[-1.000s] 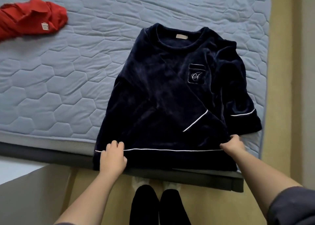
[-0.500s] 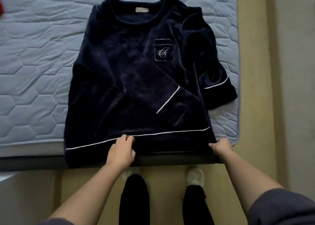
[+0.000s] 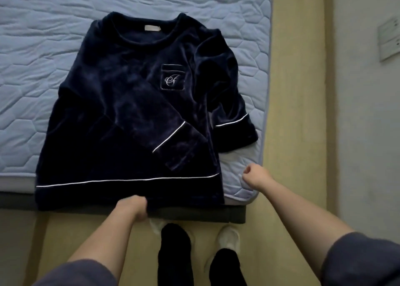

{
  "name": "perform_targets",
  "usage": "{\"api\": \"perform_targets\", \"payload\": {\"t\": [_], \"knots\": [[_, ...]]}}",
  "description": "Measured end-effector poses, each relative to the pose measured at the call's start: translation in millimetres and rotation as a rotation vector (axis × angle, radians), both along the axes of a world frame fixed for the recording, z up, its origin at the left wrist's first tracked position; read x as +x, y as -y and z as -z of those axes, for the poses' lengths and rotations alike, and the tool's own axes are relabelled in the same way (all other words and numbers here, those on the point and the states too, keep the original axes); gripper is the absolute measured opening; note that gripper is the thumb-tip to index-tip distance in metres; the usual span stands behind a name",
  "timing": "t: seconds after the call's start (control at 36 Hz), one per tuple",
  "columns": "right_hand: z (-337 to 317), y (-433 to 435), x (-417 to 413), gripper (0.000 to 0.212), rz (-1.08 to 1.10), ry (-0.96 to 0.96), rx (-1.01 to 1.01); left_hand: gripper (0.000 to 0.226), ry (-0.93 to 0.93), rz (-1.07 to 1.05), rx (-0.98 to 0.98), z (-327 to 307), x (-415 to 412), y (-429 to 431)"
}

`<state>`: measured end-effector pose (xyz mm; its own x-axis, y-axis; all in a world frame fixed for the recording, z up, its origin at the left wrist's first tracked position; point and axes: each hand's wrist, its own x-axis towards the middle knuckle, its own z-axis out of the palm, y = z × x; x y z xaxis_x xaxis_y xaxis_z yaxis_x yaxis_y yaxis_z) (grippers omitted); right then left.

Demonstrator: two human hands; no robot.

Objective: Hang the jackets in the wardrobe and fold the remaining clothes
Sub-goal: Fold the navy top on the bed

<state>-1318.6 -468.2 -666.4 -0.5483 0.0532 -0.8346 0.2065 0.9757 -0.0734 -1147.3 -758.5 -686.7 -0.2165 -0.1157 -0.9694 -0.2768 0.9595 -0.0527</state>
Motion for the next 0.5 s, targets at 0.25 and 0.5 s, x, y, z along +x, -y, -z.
{"api": "perform_targets", "payload": {"t": [0.25, 0.5], "knots": [[-15, 13, -54, 0.043, 0.122, -0.081, -0.109, 0.020, -0.394, -0.186, 0.018, -32, -78, -5], [9, 39, -161, 0.069, 0.479, -0.162, -0.322, 0.016, -0.590, -0.348, 0.140, -35, -177, -21]]}}
